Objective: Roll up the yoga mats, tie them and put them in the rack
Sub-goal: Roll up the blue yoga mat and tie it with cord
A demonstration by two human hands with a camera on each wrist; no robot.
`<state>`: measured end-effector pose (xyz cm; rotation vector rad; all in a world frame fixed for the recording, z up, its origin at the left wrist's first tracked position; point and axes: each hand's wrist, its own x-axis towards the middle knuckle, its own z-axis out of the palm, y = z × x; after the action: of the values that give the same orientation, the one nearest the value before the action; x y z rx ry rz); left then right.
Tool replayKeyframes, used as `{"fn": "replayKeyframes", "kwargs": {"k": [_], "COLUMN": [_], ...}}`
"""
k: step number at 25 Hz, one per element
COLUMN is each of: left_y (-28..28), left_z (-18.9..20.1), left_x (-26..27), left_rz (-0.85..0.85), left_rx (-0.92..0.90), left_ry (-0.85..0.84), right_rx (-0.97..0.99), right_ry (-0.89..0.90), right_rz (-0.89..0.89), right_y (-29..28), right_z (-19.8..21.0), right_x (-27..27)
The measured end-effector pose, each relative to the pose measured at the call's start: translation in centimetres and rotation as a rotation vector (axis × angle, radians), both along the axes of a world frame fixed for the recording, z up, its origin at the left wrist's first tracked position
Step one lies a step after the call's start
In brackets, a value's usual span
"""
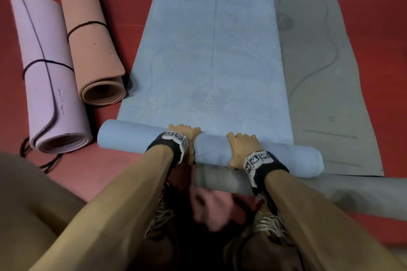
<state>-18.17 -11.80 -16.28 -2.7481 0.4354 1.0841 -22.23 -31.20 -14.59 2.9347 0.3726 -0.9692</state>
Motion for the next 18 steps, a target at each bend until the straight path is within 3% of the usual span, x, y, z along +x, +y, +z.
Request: {"fn": "replayKeyframes", "kwargs": {"k": [4, 9, 14, 18], "left_y": [1.3, 1.4, 0.9, -1.0], "left_z": [-0.1, -0.5, 0.3, 1.9], "left_x": [-1.7, -3.3, -1.5, -0.3], "left_rz": [-0.040, -0.078, -0.049, -0.035], "left_rx": [-0.123, -0.072, -0.077, 0.096], "left_ry": [-0.135, -0.211, -0.108, 0.024], "right_rx": [0.021, 0.036, 0.047, 0.022], "right_ry": [0.151, 0.329, 0.163, -0.048], "right_rz": [-0.061, -0.070, -0.068, 0.032], "right_y": [0.0, 0.1, -0.5, -0.8], "right_z": [0.6, 0.6, -0.1, -0.2], "right_x": [2.3, 4.0, 1.5, -0.9]}}
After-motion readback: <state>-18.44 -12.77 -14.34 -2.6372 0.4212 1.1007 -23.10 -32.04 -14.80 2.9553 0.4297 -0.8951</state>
